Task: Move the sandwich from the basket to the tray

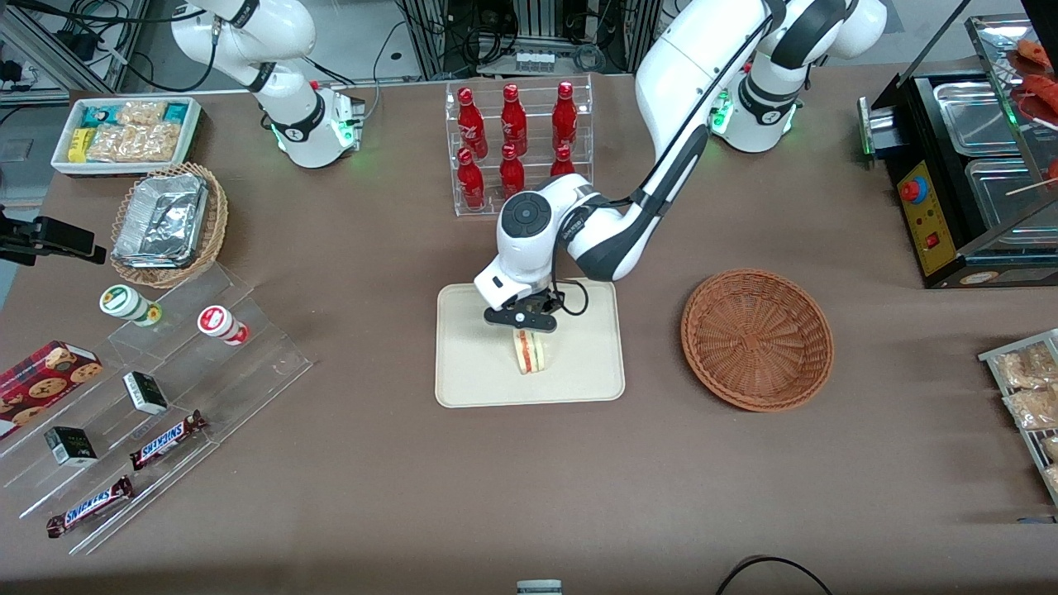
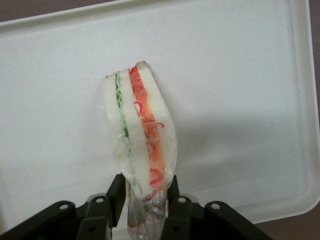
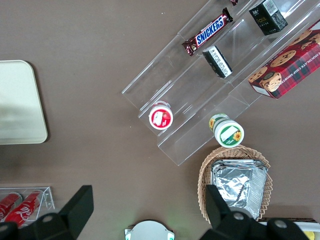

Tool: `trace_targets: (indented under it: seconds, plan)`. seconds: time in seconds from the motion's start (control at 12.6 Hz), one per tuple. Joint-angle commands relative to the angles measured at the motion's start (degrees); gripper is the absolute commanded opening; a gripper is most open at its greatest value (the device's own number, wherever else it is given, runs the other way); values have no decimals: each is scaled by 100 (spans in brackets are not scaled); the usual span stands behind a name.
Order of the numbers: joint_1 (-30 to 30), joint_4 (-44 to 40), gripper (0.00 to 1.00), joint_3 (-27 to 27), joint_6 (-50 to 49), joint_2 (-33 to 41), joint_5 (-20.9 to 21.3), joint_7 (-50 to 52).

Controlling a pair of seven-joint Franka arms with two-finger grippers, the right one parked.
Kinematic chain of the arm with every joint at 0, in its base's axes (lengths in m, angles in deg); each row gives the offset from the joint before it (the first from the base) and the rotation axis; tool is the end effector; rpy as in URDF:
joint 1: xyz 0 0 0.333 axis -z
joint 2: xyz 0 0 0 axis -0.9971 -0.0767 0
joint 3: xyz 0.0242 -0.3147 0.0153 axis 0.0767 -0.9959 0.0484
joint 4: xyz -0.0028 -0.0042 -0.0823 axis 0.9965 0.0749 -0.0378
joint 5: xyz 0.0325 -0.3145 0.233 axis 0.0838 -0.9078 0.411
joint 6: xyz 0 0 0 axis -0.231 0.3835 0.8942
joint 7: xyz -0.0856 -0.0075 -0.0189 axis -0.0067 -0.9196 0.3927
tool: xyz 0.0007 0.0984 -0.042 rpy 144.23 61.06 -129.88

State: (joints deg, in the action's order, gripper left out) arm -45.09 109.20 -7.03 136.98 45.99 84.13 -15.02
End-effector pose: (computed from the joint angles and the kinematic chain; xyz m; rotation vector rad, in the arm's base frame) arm 0.4782 -0.5310 0.2415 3.0889 -0.2354 0.0607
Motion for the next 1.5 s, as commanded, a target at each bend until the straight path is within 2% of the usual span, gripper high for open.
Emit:
trace_targets:
  seconds: [0.0,0.32,0.55,0.79,1.03,1.27,1.43]
  plan:
    - [72,-173,100,76,10,-34,97,30]
    - [10,-173,100,111,-426,640,27,310]
    - [-385,-121,100,147,-1182,1467,-9,662]
    - [-1069,-77,100,138,-2044,2249,-9,585]
    - [-1780,247,100,138,-2650,2917,-201,-378]
    - [-2720,521,100,138,-3056,3533,-535,-1749]
    - [-3248,521,100,147,-3618,3806,-589,-2725]
